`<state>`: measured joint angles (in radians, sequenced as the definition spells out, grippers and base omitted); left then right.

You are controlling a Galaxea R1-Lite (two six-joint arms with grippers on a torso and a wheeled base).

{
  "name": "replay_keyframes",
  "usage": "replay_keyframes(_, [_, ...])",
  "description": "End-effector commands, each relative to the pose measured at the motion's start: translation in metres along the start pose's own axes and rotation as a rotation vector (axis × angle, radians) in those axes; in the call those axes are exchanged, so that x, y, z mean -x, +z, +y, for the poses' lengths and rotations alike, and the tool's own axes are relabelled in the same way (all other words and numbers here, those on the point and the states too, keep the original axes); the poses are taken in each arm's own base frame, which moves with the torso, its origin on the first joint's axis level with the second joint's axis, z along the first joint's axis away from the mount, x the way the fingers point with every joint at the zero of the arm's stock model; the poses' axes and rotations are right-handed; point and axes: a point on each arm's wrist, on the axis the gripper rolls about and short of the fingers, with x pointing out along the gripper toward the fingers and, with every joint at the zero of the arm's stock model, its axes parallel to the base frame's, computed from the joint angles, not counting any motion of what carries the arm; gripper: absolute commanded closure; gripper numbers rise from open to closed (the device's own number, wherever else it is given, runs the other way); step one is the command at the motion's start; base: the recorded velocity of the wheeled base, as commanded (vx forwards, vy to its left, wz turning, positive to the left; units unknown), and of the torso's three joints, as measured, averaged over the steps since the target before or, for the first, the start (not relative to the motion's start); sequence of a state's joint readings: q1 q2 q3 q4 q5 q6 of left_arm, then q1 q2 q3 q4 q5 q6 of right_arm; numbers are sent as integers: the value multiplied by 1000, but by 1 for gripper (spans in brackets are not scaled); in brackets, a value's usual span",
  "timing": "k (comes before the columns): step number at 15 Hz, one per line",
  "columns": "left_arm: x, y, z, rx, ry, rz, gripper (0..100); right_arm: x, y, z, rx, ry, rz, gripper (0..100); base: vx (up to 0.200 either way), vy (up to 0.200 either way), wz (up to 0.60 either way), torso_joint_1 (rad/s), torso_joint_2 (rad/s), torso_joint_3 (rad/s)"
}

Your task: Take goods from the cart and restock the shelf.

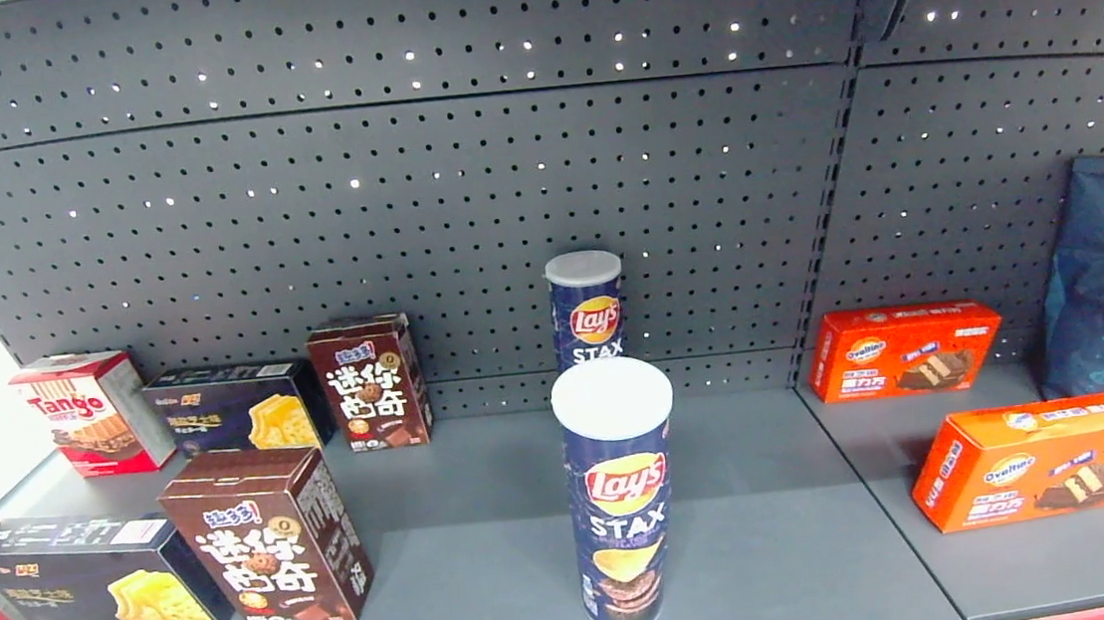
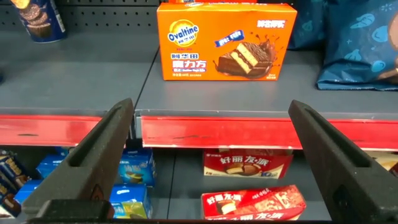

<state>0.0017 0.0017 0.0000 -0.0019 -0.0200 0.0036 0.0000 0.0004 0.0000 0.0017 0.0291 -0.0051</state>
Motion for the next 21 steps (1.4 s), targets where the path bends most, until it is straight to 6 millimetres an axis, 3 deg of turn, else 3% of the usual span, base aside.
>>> replay_keyframes(1, [0, 0, 0, 1, 1, -1, 0, 0, 0, 0, 1, 0, -1, 0, 0, 0, 0, 0, 0, 0])
replay_keyframes(21, [0, 0, 0, 1, 1, -1, 0, 0, 0, 0, 1, 0, -1, 0, 0, 0, 0, 0, 0, 0])
